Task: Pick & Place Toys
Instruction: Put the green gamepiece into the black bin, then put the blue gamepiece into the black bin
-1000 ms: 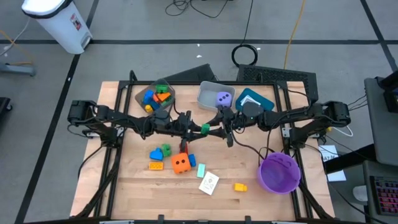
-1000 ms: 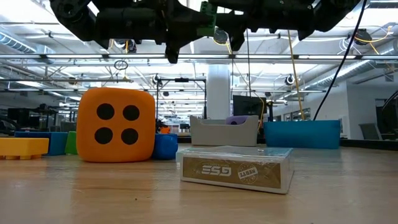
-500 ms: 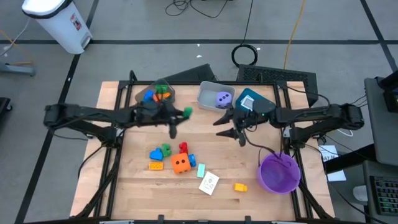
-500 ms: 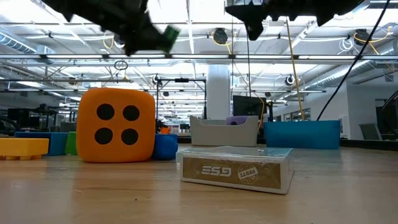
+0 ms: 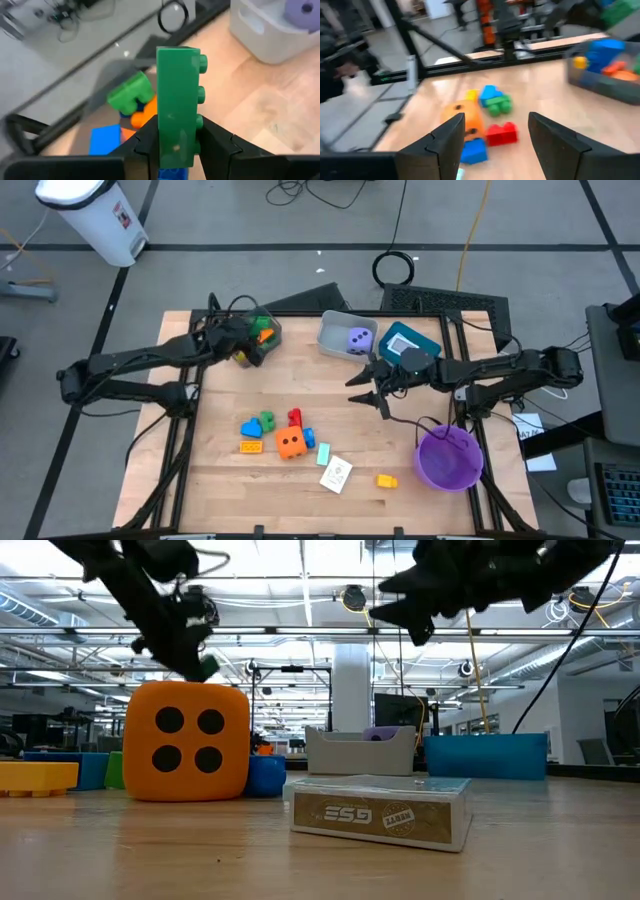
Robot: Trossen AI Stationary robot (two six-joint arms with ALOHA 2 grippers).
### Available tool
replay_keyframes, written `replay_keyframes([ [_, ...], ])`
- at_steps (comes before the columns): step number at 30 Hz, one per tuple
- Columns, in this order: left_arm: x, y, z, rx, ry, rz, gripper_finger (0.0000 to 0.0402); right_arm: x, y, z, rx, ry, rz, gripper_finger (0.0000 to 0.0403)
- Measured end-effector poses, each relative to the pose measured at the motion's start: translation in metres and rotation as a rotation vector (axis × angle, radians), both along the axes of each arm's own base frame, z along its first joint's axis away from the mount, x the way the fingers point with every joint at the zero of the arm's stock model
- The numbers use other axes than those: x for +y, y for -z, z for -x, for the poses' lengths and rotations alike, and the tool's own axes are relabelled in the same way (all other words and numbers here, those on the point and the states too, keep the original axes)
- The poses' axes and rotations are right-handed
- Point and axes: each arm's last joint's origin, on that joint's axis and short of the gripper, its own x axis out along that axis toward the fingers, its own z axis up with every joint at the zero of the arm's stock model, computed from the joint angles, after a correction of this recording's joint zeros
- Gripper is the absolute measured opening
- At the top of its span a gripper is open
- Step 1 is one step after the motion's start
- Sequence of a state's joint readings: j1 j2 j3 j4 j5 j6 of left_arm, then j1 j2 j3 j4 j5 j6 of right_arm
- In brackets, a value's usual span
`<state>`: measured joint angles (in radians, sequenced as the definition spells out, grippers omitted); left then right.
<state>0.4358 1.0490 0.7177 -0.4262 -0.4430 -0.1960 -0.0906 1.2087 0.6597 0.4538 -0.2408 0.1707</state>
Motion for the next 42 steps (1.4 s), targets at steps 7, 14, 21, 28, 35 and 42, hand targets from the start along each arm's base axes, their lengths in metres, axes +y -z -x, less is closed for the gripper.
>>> replay_keyframes([
  [7, 0.025, 0.032, -0.013, 0.093, 0.008, 0.125, 0.0101, -0.001, 0.025, 0.012, -0.025, 0.085, 0.017, 0.0212],
  [14, 0.042, 0.053, -0.014, 0.166, -0.037, 0.185, 0.0129, 0.000, 0.040, 0.020, -0.028, 0.082, 0.016, 0.0212],
  [21, 0.049, 0.043, -0.015, 0.029, 0.014, 0.188, 0.0152, 0.000, 0.051, 0.026, 0.004, 0.081, 0.014, 0.0211],
  [28, 0.044, 0.014, -0.015, -0.196, 0.162, 0.164, 0.0179, 0.001, 0.064, 0.033, 0.047, 0.081, 0.012, 0.0212],
  [35, 0.020, -0.027, -0.025, -0.517, 0.529, 0.114, 0.0208, 0.002, 0.081, 0.044, 0.105, 0.081, 0.009, 0.0212],
  [42, -0.022, -0.042, -0.044, -0.625, 0.780, 0.109, 0.0218, 0.003, 0.101, 0.058, 0.176, 0.080, 0.006, 0.0212],
])
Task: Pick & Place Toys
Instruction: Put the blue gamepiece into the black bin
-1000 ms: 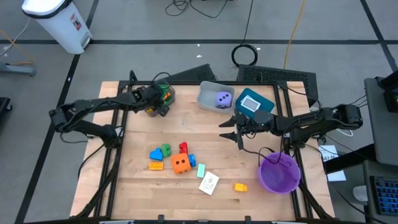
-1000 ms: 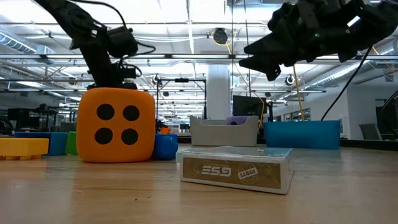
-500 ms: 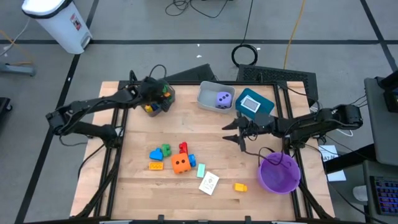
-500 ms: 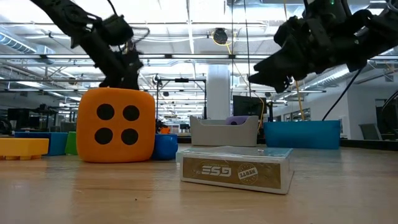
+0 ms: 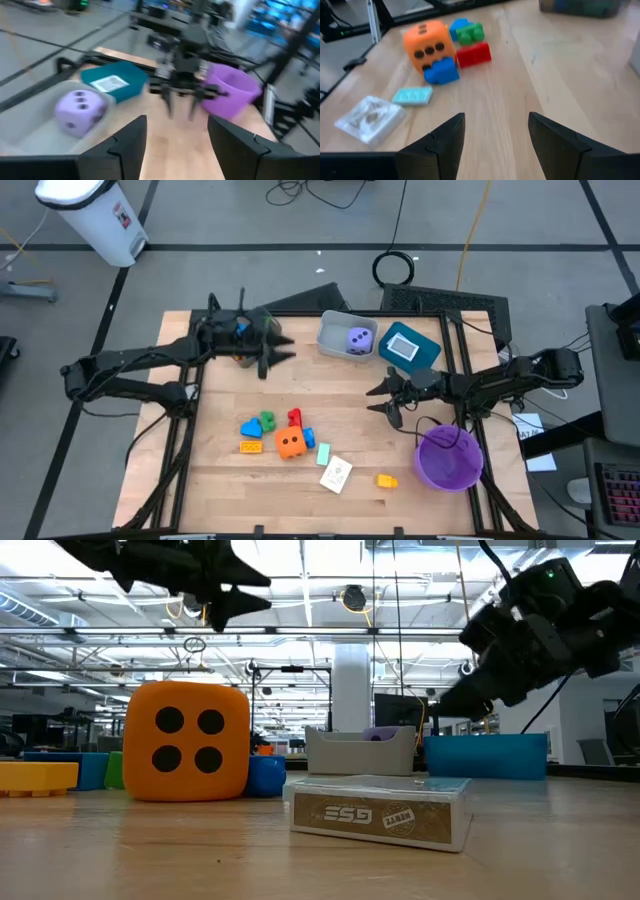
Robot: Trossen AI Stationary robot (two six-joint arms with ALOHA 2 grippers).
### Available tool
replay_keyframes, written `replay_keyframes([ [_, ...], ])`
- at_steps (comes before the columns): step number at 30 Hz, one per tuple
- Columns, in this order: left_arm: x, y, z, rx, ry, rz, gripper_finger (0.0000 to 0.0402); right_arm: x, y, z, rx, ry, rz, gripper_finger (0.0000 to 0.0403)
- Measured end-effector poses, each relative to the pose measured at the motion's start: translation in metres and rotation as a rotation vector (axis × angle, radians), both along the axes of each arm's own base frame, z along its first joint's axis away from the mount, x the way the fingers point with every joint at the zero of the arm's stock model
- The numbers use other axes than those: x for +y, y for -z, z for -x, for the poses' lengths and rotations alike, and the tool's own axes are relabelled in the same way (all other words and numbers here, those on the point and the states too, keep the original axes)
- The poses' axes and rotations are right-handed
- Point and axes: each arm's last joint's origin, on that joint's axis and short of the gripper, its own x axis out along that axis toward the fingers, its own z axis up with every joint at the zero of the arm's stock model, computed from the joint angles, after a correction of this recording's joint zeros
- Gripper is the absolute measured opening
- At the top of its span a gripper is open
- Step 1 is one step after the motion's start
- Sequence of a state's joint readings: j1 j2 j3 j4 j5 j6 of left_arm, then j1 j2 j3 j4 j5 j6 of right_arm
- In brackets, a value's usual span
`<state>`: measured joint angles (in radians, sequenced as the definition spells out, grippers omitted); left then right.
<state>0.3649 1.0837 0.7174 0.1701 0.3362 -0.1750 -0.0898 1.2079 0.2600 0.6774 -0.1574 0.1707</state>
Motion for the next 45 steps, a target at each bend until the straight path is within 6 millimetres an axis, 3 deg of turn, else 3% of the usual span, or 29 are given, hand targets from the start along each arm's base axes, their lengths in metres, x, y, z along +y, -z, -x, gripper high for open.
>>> replay_keyframes([
  [7, -0.032, 0.002, -0.019, -0.029, 0.043, -0.079, 0.0219, 0.002, 0.023, 0.019, 0.085, 0.000, -0.007, 0.0212],
  [9, -0.039, 0.001, -0.022, -0.057, 0.072, -0.082, 0.0218, 0.000, 0.021, 0.020, 0.040, 0.007, 0.073, 0.0212],
  [13, -0.059, 0.003, -0.025, -0.053, 0.169, -0.122, 0.0218, -0.004, -0.001, 0.014, -0.179, 0.081, 0.084, 0.0211],
  [17, -0.078, 0.014, -0.026, -0.068, 0.175, -0.156, 0.0218, -0.003, -0.028, 0.007, -0.398, 0.013, 0.031, 0.0212],
  [23, -0.095, 0.048, -0.021, -0.106, 0.215, -0.082, 0.0218, -0.001, -0.056, -0.014, -0.428, -0.126, -0.020, 0.0210],
  [27, -0.104, 0.067, -0.015, 0.007, 0.195, -0.089, 0.0218, 0.004, -0.069, -0.033, -0.304, -0.161, -0.039, 0.0208],
  [31, -0.112, 0.084, -0.005, 0.229, 0.108, -0.121, 0.0218, 0.016, -0.087, -0.045, -0.273, -0.219, -0.025, 0.0212],
  [38, -0.120, 0.082, 0.011, 0.653, 0.021, -0.033, 0.0218, 0.042, -0.097, -0.046, -0.383, -0.353, 0.115, 0.0213],
  [45, -0.133, 0.068, 0.026, 0.873, 0.034, 0.059, 0.0218, 0.055, -0.095, -0.045, -0.380, -0.411, 0.148, 0.0211],
])
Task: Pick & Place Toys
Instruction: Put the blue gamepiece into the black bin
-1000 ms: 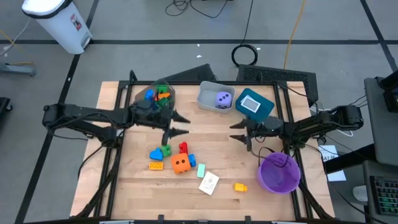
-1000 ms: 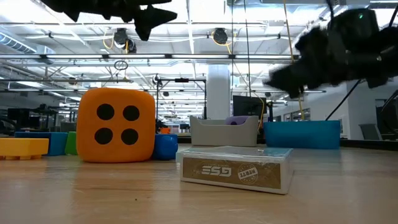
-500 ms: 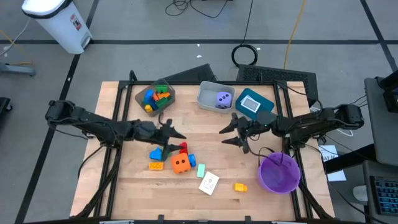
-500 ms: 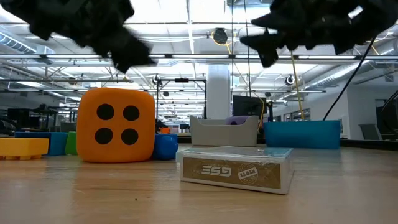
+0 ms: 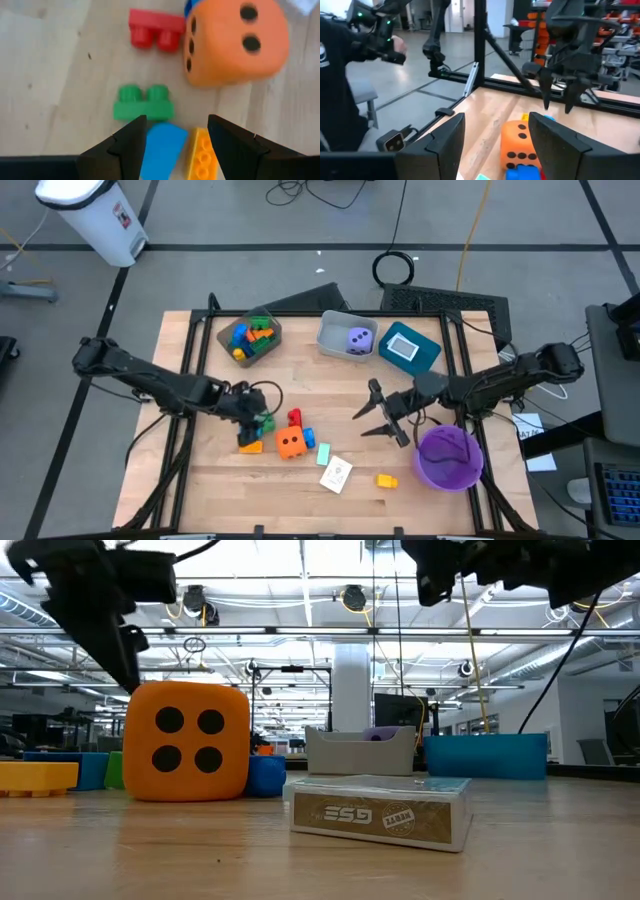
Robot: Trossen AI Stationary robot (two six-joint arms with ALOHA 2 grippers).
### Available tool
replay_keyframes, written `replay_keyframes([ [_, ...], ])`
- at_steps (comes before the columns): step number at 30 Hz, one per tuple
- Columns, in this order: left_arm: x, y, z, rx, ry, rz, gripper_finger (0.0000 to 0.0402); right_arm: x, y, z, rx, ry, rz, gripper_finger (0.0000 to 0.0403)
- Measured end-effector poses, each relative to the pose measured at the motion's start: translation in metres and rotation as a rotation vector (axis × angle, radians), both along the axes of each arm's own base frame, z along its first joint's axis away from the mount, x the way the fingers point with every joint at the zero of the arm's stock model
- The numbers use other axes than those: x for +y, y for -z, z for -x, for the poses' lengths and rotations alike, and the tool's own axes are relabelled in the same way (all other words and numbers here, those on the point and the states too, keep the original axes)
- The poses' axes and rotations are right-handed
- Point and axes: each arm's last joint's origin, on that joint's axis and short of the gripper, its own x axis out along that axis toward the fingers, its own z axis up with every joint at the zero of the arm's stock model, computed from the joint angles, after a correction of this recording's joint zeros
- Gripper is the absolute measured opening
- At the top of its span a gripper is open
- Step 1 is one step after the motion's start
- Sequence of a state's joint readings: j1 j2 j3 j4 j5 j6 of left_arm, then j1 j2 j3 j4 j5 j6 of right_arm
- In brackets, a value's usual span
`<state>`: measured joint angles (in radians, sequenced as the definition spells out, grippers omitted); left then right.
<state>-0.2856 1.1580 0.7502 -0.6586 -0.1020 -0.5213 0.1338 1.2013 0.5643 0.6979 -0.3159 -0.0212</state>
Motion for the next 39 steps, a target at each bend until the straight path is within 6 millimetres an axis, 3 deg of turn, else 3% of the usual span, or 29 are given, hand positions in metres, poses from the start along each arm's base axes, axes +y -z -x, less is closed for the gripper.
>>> replay_keyframes([
  [5, -0.016, 0.002, 0.008, 0.040, 0.073, -0.002, 0.0218, 0.001, 0.007, -0.004, 0.033, 0.004, 0.004, 0.0210],
  [10, -0.026, 0.017, 0.008, 0.106, 0.096, -0.036, 0.0218, -0.001, 0.015, -0.009, 0.065, 0.074, 0.011, 0.0208],
  [23, -0.029, 0.052, -0.001, 0.263, 0.086, -0.127, 0.0218, -0.002, 0.017, -0.011, 0.074, 0.087, -0.002, 0.0203],
  [36, -0.025, 0.061, 0.000, 0.296, 0.037, -0.299, 0.0217, -0.002, 0.017, -0.010, 0.074, 0.087, -0.002, 0.0201],
  [39, -0.022, 0.062, 0.002, 0.312, 0.016, -0.353, 0.0200, -0.002, 0.017, -0.010, 0.074, 0.087, -0.002, 0.0201],
])
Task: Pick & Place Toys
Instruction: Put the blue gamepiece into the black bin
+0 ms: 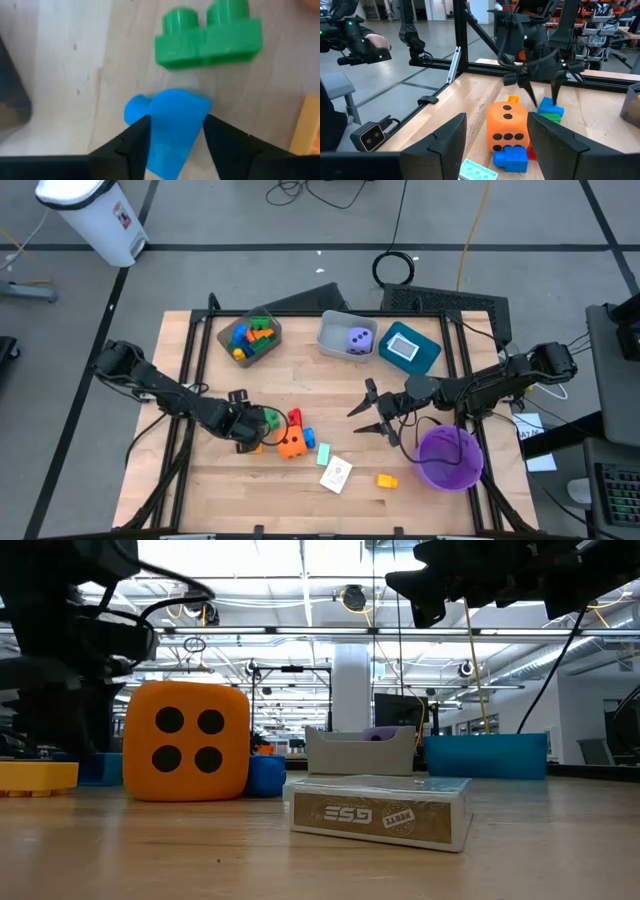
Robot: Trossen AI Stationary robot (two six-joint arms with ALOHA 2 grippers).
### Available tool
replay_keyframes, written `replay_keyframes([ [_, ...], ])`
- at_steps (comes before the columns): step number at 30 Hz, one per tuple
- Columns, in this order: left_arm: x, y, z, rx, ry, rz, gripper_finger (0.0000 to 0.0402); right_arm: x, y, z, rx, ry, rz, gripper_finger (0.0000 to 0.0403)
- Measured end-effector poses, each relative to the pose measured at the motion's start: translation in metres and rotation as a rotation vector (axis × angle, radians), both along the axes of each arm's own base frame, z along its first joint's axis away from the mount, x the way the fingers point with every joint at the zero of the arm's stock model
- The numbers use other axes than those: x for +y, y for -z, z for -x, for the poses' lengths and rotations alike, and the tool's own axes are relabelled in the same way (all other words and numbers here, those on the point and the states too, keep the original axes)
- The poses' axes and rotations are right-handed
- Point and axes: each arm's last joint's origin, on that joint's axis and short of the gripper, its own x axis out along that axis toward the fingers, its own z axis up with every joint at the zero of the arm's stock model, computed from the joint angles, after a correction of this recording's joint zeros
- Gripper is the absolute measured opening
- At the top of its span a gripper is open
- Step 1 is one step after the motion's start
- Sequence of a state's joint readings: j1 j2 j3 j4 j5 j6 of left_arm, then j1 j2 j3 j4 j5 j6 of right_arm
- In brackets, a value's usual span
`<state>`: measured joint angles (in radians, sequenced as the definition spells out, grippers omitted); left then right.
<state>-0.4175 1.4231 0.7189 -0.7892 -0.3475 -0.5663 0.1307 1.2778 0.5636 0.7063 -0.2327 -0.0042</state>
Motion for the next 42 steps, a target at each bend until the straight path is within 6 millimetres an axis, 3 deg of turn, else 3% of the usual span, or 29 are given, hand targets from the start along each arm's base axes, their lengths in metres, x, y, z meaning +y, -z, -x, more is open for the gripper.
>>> replay_keyframes([
  [16, 0.014, -0.001, -0.004, -0.005, -0.034, -0.052, 0.0006, 0.000, 0.000, 0.000, 0.000, 0.000, 0.000, 0.0198],
  [25, 0.020, -0.003, -0.008, 0.001, -0.041, -0.064, 0.0004, 0.000, 0.000, 0.000, 0.000, 0.000, 0.000, 0.0196],
  [33, 0.021, -0.031, -0.015, 0.014, -0.055, -0.094, 0.0025, 0.000, 0.000, 0.000, 0.000, 0.000, 0.000, 0.0196],
  [42, 0.039, -0.032, -0.020, 0.090, -0.128, 0.150, 0.0048, 0.000, 0.001, 0.000, 0.015, 0.001, -0.018, 0.0196],
])
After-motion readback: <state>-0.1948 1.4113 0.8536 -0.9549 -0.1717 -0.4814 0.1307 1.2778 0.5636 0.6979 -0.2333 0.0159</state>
